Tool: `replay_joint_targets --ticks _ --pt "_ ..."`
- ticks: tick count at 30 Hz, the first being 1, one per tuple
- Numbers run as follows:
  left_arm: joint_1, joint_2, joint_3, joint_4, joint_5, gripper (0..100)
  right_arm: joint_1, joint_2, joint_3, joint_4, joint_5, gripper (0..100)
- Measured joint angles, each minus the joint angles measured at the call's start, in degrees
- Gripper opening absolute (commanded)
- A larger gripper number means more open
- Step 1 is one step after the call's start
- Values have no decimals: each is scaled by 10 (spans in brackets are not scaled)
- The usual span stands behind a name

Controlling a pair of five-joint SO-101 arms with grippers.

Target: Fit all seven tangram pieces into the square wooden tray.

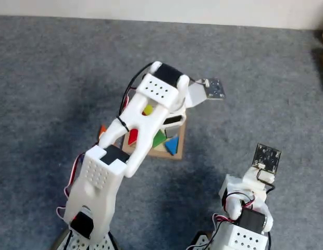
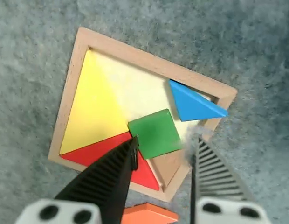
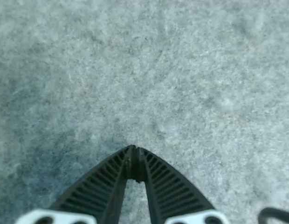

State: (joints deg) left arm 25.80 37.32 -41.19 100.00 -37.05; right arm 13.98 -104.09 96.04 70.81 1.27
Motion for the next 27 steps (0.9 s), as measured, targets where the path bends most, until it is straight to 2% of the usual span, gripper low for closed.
replay_joint_targets --ticks 5,13,27 --pt "0 0 3 0 38 181 0 0 0 0 0 5" --pt "40 0 78 -3 38 181 0 0 0 0 0 5" --pt "44 0 164 -98 39 181 0 0 0 0 0 5"
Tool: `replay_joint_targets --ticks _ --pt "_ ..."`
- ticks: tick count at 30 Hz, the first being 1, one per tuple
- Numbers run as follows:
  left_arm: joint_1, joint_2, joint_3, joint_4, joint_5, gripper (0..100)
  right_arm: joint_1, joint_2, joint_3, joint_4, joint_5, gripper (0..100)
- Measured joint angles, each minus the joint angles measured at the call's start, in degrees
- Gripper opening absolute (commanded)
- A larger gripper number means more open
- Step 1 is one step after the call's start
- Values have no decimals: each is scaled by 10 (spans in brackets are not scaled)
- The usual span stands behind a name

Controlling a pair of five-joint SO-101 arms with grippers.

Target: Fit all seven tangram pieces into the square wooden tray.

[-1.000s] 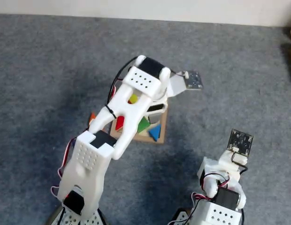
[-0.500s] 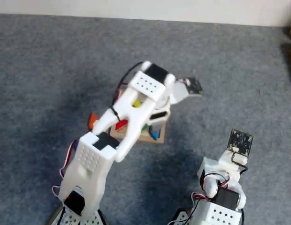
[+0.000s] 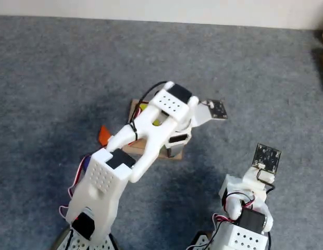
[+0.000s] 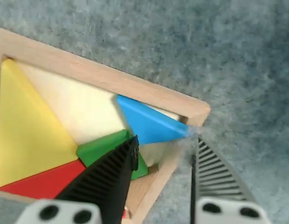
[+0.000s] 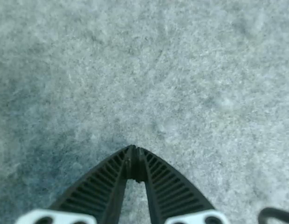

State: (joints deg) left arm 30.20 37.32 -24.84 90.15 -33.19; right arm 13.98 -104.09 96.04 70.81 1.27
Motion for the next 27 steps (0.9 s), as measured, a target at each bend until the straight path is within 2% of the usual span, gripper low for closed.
replay_joint_targets --ticks 11,17,27 --pt "-11 0 1 -105 -2 181 0 0 0 0 0 5" --pt "-44 0 1 -121 0 181 0 0 0 0 0 5" --pt "-44 1 -67 45 -4 181 0 0 0 0 0 5"
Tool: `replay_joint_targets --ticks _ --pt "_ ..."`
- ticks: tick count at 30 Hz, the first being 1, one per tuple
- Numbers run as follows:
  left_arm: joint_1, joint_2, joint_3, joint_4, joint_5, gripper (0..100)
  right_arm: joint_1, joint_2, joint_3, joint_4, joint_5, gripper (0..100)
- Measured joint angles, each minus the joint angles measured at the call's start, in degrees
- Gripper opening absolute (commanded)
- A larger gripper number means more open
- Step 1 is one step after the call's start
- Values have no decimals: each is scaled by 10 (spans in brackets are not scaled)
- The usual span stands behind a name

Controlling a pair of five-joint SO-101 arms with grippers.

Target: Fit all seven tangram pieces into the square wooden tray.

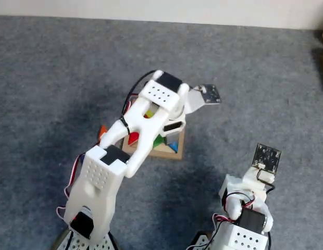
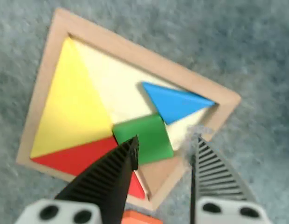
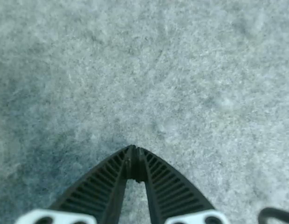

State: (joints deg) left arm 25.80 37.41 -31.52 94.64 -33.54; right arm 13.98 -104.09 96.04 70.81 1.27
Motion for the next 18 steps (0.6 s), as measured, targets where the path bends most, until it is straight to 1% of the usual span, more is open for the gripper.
replay_joint_targets --ticks 4,10,14,18 --pt "1 7 -1 3 -16 181 0 0 0 0 0 5" --pt "1 63 -2 -49 -9 181 0 0 0 0 0 5" --pt "1 70 -2 -79 1 181 0 0 0 0 0 5" --pt "-1 75 -3 -92 1 181 0 0 0 0 0 5"
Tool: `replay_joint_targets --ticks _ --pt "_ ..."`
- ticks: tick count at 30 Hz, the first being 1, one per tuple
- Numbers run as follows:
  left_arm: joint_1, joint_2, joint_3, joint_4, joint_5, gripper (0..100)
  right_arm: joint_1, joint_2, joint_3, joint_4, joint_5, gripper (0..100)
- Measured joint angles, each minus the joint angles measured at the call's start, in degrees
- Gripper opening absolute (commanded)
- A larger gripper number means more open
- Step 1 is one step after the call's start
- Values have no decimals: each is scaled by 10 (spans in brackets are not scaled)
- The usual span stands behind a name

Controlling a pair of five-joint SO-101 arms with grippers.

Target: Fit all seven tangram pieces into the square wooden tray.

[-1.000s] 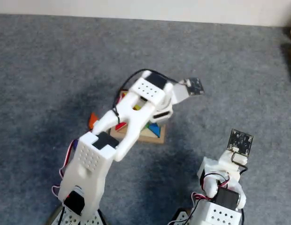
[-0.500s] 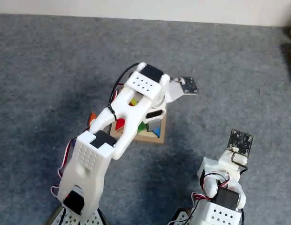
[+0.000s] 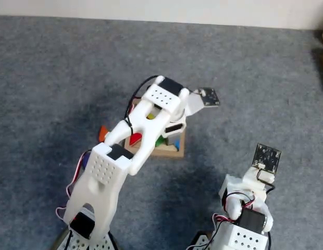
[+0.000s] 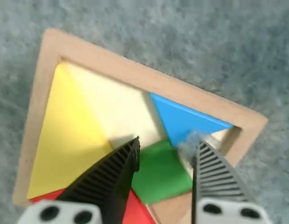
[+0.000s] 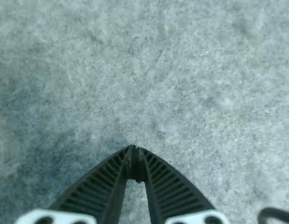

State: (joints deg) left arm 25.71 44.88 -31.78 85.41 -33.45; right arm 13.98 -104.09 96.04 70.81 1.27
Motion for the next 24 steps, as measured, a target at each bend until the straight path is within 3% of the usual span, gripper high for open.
replay_joint_targets --ticks 10,24 --pt "-11 4 -37 -4 25 181 0 0 0 0 0 5" --pt "-23 4 -185 86 62 181 0 0 0 0 0 5"
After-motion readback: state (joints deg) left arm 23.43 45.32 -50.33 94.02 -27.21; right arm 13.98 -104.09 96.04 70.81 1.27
